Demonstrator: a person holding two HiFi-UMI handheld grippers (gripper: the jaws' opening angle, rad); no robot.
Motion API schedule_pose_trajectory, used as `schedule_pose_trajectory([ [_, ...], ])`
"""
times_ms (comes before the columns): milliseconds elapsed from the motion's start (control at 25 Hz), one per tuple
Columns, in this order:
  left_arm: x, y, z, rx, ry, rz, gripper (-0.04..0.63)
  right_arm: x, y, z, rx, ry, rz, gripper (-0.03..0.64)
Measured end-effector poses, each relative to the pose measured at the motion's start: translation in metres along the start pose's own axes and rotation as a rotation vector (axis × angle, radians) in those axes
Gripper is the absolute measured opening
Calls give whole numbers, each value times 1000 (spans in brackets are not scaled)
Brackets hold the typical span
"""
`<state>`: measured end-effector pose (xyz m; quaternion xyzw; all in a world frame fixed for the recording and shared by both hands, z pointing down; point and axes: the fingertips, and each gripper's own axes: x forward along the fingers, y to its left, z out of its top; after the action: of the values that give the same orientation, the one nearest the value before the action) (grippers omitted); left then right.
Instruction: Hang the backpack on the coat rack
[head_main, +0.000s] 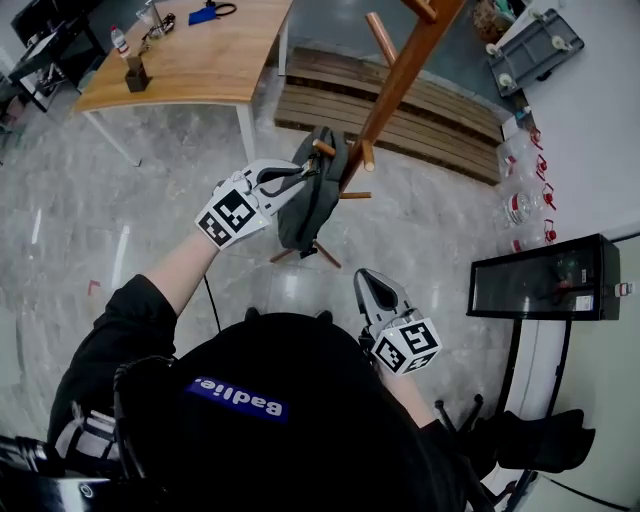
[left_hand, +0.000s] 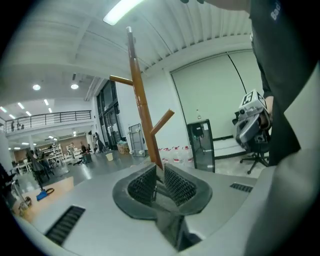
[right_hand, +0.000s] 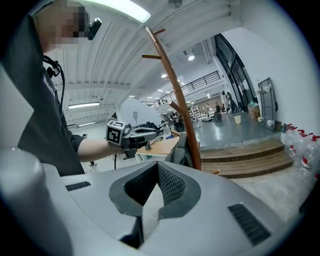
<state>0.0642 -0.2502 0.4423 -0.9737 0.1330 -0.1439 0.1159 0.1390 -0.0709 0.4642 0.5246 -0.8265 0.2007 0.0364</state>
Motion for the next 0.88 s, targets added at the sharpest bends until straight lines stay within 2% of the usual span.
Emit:
schedule_pose_trajectory([
  [240,-28,-39,31,-190,-50,22,55,13,8,9,-21,-13,58,5],
  [400,-44,-62,54,-301,-128,40,54,23,16,15,-38,-16,101,5],
  [640,-58,-90,74,-358,-162,39,54,34,31,24,-78,-13,162,5],
  [880,-61,-118,63,-386,-141,33,46,44,48,32,-106,-23,221,5],
])
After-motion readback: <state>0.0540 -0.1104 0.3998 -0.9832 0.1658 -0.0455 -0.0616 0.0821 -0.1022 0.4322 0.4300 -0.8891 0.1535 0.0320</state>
